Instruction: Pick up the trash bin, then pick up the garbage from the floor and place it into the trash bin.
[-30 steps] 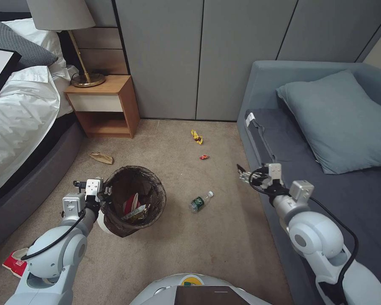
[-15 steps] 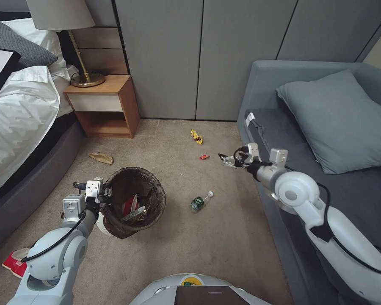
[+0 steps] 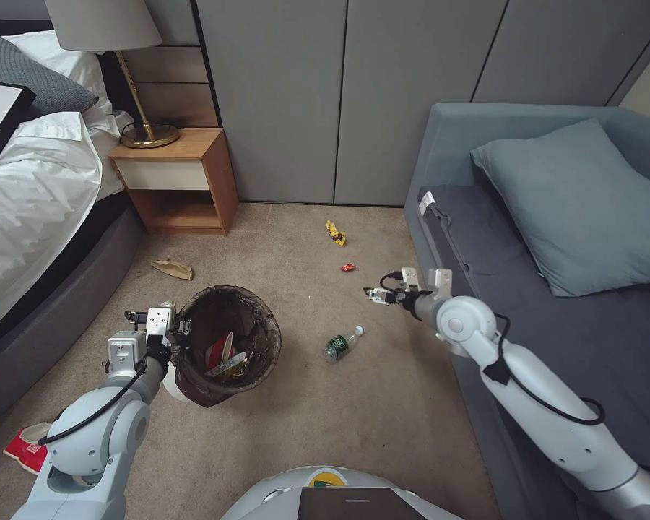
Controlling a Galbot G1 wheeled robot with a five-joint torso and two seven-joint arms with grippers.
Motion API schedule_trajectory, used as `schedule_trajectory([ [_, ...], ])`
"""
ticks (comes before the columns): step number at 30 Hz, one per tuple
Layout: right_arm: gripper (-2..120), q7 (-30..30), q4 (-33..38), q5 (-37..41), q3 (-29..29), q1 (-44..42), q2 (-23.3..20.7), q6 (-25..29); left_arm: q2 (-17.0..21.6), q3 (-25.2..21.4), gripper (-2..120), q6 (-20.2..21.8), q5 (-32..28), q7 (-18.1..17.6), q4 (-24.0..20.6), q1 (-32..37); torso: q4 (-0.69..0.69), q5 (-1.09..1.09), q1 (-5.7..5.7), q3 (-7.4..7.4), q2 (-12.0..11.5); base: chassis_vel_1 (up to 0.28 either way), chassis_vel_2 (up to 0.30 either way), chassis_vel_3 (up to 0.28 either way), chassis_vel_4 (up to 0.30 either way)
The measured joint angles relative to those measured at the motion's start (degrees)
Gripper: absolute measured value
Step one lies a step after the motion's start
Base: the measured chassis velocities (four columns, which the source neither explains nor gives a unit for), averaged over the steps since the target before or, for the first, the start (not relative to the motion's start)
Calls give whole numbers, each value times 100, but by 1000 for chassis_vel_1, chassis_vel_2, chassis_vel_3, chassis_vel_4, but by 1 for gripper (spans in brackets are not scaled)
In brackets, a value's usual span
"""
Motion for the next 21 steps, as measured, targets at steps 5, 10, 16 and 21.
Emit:
schedule_trajectory([
  [5,100,-73,-545,-225,-236,76,270,4,4,-16,7,0,0,0,23,12,0,-1,0,0,0,0,0,0,0],
  [10,100,-64,-958,-257,-332,136,575,61,2,-21,7,0,-1,3,31,9,2,-1,0,0,0,0,0,0,0],
  [16,100,-13,-1114,-131,-201,-94,1035,190,4,-33,7,0,-3,11,47,27,0,-1,0,-1,0,0,0,0,0],
  [21,100,-20,-1285,-191,-98,-266,1300,239,5,-12,7,0,-4,16,77,25,-1,-2,0,-1,0,0,0,0,0],
])
